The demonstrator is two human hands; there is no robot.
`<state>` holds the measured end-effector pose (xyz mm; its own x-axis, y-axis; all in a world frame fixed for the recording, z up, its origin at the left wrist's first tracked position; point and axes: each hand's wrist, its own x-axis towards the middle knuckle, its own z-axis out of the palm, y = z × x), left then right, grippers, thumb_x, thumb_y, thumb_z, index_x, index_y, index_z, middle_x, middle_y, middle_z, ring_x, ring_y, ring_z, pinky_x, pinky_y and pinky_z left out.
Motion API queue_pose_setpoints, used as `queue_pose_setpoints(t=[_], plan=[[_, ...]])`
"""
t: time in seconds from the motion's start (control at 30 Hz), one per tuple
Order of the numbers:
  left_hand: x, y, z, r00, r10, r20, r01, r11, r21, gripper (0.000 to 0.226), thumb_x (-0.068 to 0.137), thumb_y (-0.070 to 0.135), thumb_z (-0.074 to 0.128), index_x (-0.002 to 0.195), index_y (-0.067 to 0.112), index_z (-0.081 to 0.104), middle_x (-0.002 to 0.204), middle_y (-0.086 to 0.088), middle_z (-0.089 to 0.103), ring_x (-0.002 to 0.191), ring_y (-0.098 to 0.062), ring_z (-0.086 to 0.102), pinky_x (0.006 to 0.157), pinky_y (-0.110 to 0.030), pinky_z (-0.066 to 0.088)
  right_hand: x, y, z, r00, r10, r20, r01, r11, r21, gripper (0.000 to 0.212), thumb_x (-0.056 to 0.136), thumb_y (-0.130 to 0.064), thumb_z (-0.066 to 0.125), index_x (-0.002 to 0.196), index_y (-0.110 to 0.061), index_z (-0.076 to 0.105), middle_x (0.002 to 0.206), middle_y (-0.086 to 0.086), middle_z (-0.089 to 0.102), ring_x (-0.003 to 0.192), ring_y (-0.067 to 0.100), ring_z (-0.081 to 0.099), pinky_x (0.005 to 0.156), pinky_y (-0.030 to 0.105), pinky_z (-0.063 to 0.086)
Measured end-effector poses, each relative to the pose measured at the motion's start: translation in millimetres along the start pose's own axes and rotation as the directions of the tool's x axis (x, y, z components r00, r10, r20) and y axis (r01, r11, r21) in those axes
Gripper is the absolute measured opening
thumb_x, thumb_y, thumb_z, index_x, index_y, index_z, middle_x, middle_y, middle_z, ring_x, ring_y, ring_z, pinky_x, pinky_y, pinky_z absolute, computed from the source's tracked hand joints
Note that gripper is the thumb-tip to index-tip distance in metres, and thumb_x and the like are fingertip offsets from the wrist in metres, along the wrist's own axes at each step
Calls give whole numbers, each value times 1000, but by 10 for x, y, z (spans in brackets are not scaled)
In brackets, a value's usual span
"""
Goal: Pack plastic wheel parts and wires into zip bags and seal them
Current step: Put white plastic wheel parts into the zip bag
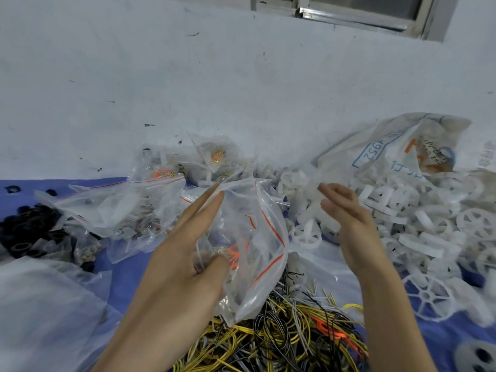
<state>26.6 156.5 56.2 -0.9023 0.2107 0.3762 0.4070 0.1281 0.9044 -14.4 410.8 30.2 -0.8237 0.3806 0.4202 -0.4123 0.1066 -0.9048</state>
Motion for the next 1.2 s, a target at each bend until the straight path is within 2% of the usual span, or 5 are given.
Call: queue_pose_setpoints(t=[0.33, 0.43, 0.67, 0.8, 1.2], plan=[[-10, 5, -1, 995, 71, 64, -68, 997, -46, 68, 74, 9, 53, 112, 66, 52, 129, 42, 45, 49, -10, 41, 52, -9, 47, -469, -964, 346, 946, -249, 208, 58, 761, 646, 46, 76, -7, 61, 120, -20, 64, 107, -6, 67, 101, 24, 61, 85, 43, 53], [-27, 63, 3, 992, 94, 82, -96, 995, 19, 79, 77, 6, 55, 108, 77, 42, 127, 20, 58, 116, -24, 51, 101, -35, 43, -599, -1042, 482, 921, -227, 315, -17, 786, 618, 50, 69, -10, 71, 118, -14, 66, 109, 0, 67, 95, 25, 63, 75, 43, 56], [-74, 165, -1, 989, 109, 104, -114, 993, 37, 79, 80, 2, 57, 115, 72, 42, 124, 58, 28, 122, -31, 52, 99, -45, 47, -680, -985, 635, 966, -157, 207, 119, 975, 187, 35, 66, -20, 73, 99, -32, 75, 115, -16, 61, 89, 20, 69, 85, 43, 55], [-118, 245, -1, 995, 30, 97, -34, 999, 42, 75, 77, -2, 52, 111, 65, 49, 122, 62, 22, 91, -9, 65, 77, -23, 56, -694, -1001, 649, 949, -250, 192, 271, 958, -91, 30, 69, -36, 77, 92, -55, 68, 115, -29, 54, 81, -1, 56, 68, 19, 50], [-141, 311, 41, 997, -39, 66, 43, 997, -62, 73, 78, -11, 45, 117, 50, 54, 119, 56, 37, 38, -14, 56, 43, -18, 48, -639, -947, 646, 942, -328, 70, 314, 935, 163, 40, 48, -58, 81, 72, -27, 76, 91, -4, 71, 101, 25, 64, 85, 44, 50]])
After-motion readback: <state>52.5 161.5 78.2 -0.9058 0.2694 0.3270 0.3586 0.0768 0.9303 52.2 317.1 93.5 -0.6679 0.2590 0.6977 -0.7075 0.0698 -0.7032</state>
